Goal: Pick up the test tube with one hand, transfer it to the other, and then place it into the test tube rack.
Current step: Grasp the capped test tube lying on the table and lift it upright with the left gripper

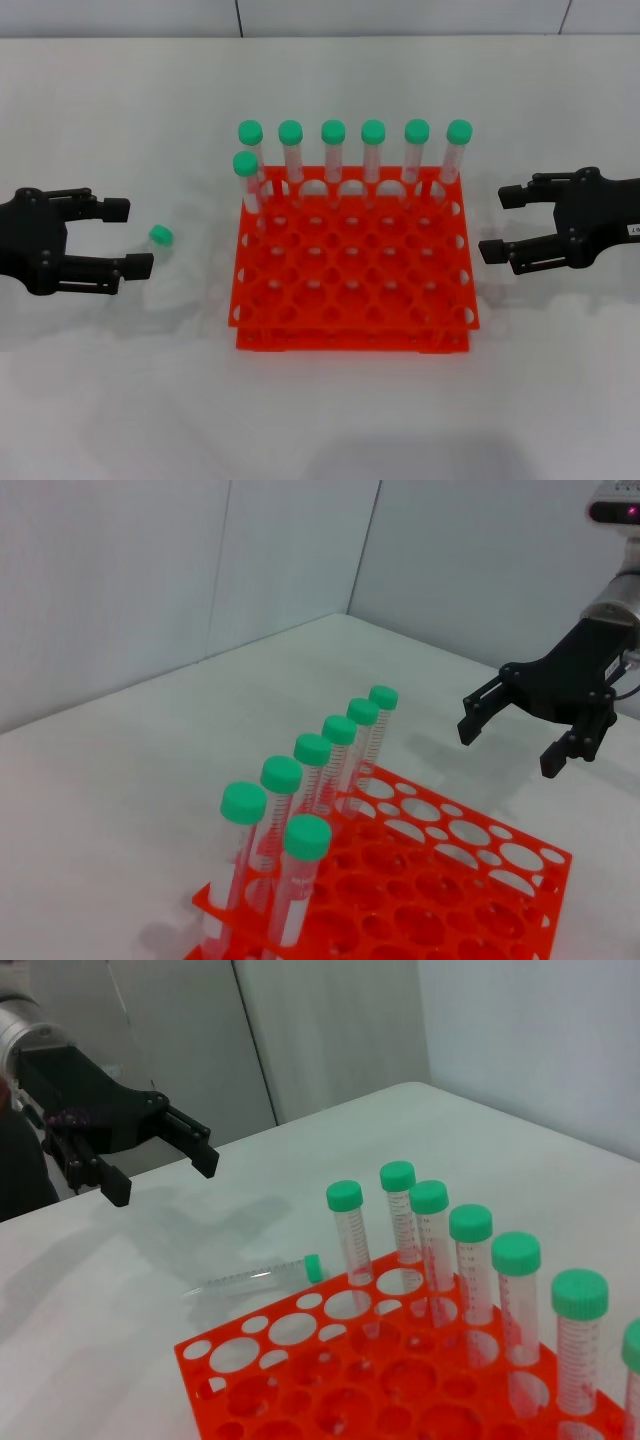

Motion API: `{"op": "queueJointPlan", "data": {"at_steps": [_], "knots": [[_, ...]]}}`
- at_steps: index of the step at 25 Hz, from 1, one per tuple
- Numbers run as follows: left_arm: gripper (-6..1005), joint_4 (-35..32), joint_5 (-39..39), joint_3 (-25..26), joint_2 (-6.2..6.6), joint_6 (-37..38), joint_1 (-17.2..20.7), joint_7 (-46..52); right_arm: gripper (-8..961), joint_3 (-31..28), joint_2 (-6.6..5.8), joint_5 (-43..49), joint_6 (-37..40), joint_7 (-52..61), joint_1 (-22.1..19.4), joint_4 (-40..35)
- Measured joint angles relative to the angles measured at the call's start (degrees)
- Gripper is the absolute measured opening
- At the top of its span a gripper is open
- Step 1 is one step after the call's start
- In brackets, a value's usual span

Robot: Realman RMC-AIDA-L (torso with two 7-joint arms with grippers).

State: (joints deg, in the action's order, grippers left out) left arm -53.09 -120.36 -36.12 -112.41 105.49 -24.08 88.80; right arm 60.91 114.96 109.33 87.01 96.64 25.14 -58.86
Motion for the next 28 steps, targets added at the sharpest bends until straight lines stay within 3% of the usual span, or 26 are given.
{"op": "queueJointPlan", "data": {"at_steps": [14,28], "knots": [[863,0.00,-0.31,0.00,0.13,-0.21,-0.26,0.88,844,0.00,0.11,-0.02,-0.37,0.04,0.12,-0.05],[862,-1.26,-11.55,-0.03,2.80,0.43,-5.50,12.65,844,0.00,0.18,-0.82,-0.32,0.04,0.18,0.15]]}}
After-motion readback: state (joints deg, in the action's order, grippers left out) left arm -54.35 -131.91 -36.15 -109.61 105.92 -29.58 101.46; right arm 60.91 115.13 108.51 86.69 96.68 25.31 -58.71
